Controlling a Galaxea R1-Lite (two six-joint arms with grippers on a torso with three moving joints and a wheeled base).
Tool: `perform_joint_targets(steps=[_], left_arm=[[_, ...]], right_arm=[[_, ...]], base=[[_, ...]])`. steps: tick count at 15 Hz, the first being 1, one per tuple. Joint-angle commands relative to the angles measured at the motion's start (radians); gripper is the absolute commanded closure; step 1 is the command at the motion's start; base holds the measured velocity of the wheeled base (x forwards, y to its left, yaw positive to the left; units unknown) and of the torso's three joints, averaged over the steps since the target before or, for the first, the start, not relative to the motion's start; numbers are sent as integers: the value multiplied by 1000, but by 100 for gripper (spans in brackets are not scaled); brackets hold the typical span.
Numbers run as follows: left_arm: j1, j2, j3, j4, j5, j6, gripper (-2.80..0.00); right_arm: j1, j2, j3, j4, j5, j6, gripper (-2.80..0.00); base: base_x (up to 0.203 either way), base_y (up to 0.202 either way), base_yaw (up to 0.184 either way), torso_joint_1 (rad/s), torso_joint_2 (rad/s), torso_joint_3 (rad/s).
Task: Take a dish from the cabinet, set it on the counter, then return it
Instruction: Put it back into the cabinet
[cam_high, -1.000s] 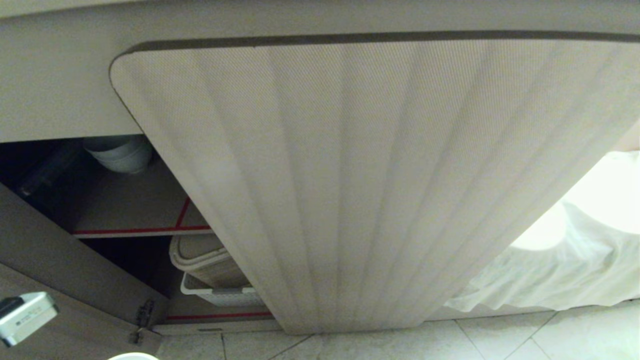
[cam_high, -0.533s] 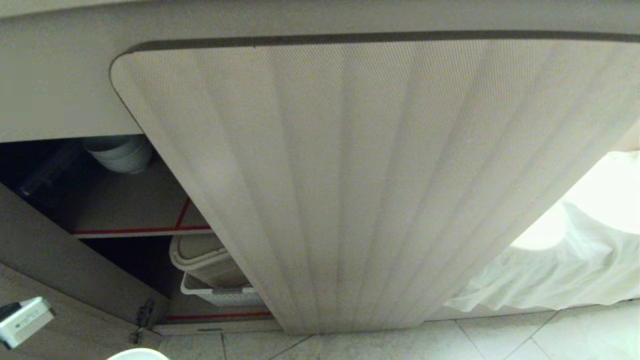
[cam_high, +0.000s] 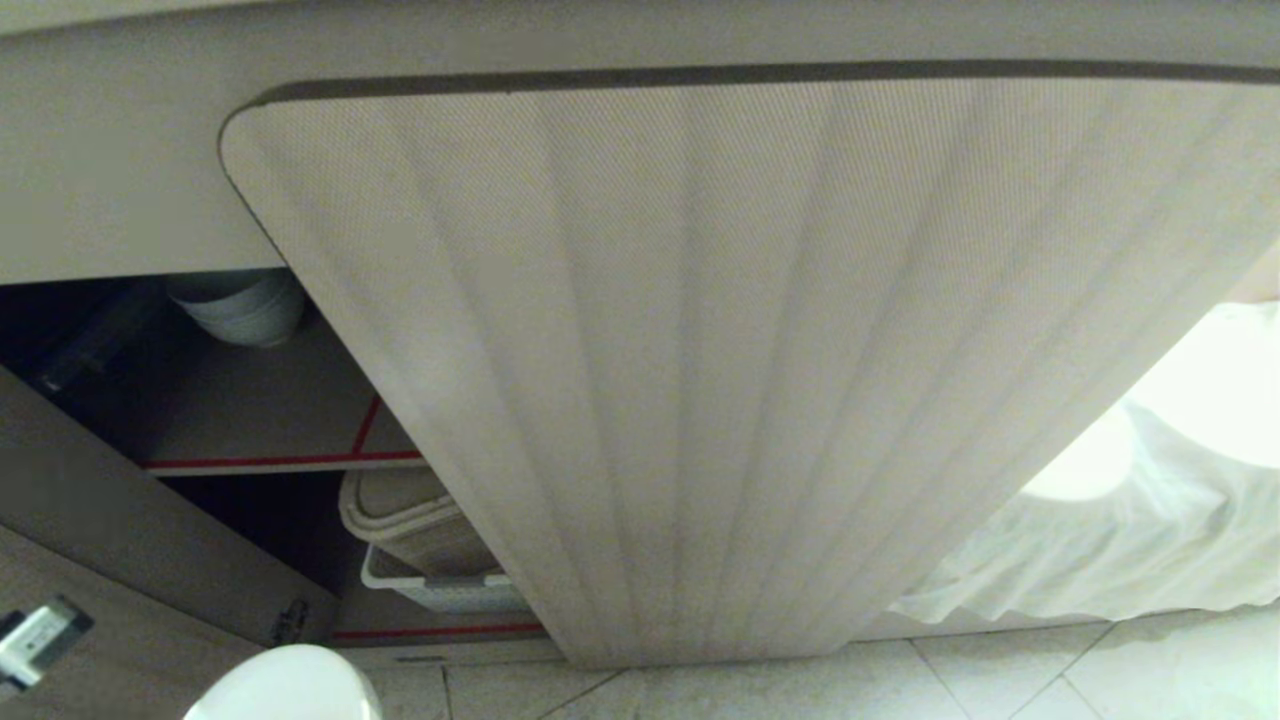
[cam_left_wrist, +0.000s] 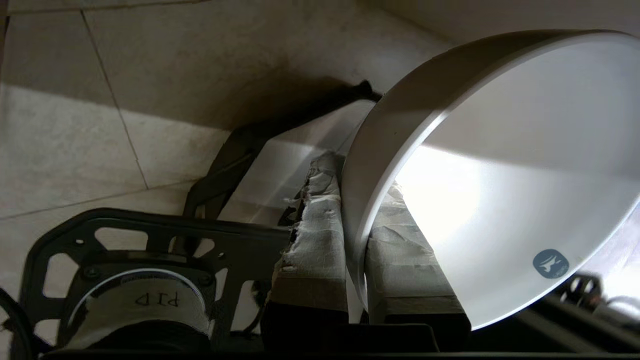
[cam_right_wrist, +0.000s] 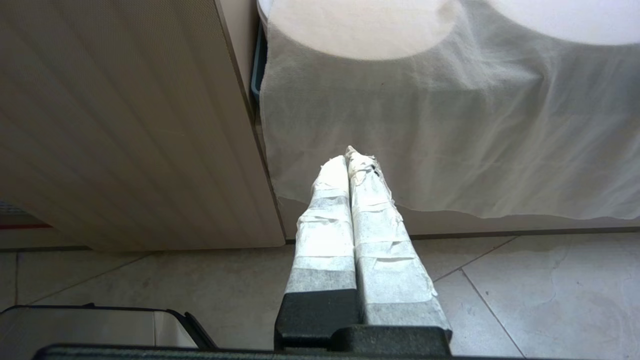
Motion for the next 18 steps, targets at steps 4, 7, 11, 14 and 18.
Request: perform_joint_targets(steps=[4,7,11,14,18], left_arm=[[0,0,49,-79,96,-151,0],[0,8,50,-126,102,-257,0],[0,41,55,-225,103,-359,0],[0,134,55,-308,129,-425,0],[0,223,49,-381,145,-503,0]], right_arm=[[0,0,0,0,0,-1,0],[0,0,0,0,0,0,0],[1,0,0,0,0,0,0],[0,0,0,0,0,0,0],[0,0,0,0,0,0,0]], base=[[0,0,0,0,0,0],[0,0,0,0,0,0],[0,0,0,0,0,0],[0,0,0,0,0,0],[0,0,0,0,0,0]])
